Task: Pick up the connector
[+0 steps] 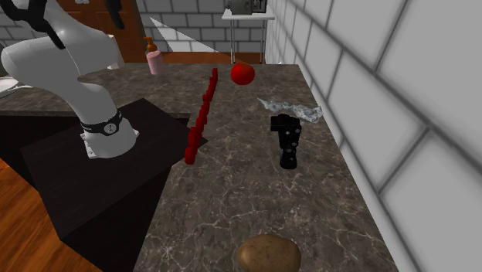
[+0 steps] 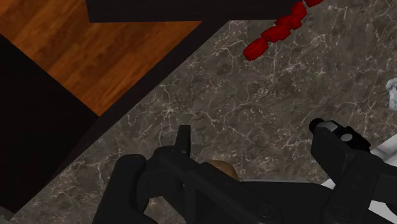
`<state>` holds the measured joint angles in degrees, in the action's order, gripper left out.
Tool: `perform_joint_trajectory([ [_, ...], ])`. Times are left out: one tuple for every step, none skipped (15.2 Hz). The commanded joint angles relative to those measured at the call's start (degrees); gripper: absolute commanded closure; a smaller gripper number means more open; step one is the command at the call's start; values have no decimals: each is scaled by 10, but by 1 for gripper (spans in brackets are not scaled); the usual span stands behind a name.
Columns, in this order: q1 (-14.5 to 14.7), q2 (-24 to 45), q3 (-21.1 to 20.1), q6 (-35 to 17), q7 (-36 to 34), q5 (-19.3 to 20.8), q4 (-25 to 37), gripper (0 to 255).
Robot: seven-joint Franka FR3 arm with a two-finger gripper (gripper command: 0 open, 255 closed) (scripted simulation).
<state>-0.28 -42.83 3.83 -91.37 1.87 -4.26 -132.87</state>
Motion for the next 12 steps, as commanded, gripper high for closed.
perform_joint_trajectory([
  [0,0,0,0,0,0,0,0],
  [5,11,-8,-13,-4,-4,-3,0],
  [11,23,-16,-26,-7,-8,-5,0],
  [16,35,-25,-39,-10,-12,-7,0],
  [21,48,-33,-52,-14,-15,-8,0],
  [26,61,-41,-65,-17,-18,-8,0],
  [31,75,-49,-78,-21,-21,-8,0],
  [36,89,-57,-90,-24,-24,-7,0],
  [41,103,-65,-103,-28,-26,-5,0],
  [45,119,-73,-115,-31,-28,-3,0],
  [50,134,-81,-127,-35,-30,-1,0],
  [54,150,-89,-139,-38,-31,3,0],
])
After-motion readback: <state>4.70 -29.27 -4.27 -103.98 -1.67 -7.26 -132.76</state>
